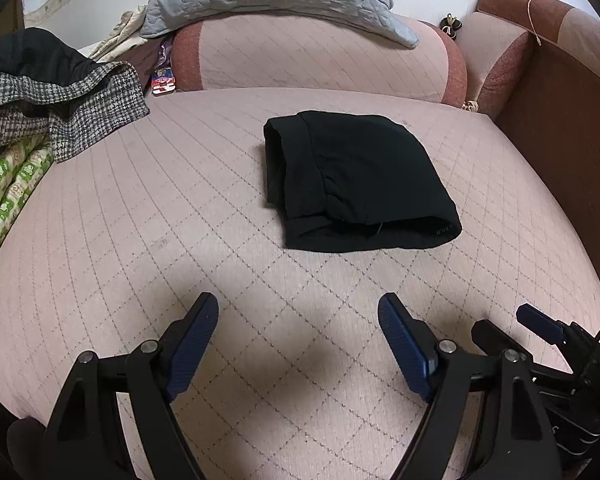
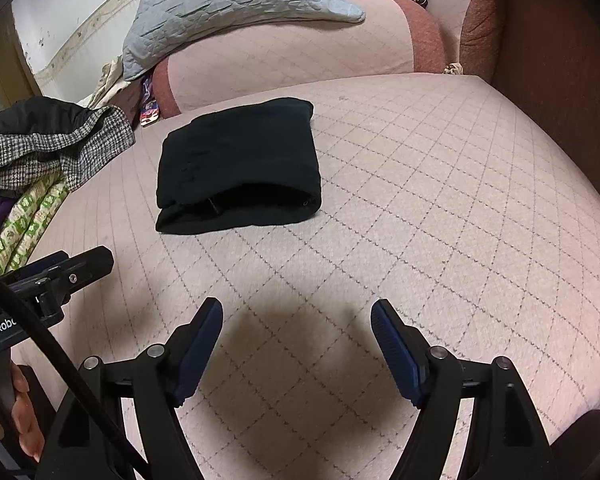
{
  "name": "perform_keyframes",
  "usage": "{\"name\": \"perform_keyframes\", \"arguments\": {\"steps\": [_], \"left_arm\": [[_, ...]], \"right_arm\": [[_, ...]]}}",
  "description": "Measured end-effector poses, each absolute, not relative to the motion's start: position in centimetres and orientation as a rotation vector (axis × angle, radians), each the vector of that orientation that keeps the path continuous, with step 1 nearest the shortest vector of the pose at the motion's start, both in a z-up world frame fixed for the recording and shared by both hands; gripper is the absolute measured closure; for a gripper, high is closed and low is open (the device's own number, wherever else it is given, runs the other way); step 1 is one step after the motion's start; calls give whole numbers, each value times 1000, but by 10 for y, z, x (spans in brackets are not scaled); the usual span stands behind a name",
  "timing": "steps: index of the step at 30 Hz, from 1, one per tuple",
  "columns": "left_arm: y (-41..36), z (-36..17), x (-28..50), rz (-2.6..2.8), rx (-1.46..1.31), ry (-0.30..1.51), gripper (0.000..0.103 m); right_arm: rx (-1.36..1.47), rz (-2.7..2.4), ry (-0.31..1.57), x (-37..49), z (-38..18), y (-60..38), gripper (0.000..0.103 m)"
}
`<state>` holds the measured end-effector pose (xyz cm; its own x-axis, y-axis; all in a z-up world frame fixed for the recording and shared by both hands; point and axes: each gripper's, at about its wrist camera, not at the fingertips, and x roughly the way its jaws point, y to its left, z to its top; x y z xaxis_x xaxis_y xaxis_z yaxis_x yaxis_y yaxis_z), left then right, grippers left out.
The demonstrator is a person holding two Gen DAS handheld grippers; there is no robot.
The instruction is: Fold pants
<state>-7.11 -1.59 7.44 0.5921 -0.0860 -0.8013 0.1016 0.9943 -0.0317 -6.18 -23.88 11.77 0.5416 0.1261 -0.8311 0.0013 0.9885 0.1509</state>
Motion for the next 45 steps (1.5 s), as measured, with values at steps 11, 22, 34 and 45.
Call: {"name": "perform_keyframes", "arguments": {"steps": [11,22,34,45], "left_arm": [[-11,66,-67,-116,-7,960,22],[-9,56,-61,-117,-27,989,22],[5,90,-85,41,-19,692,21],[1,169,-142,217,113,211,0]], "right_arm": [[113,87,1034,-59,108,-230,21],[106,86,1063,-56,98,-230,21],[82,81,1055,-52,96,-228,20],[6,117,959,-53,117,-212,20]]}}
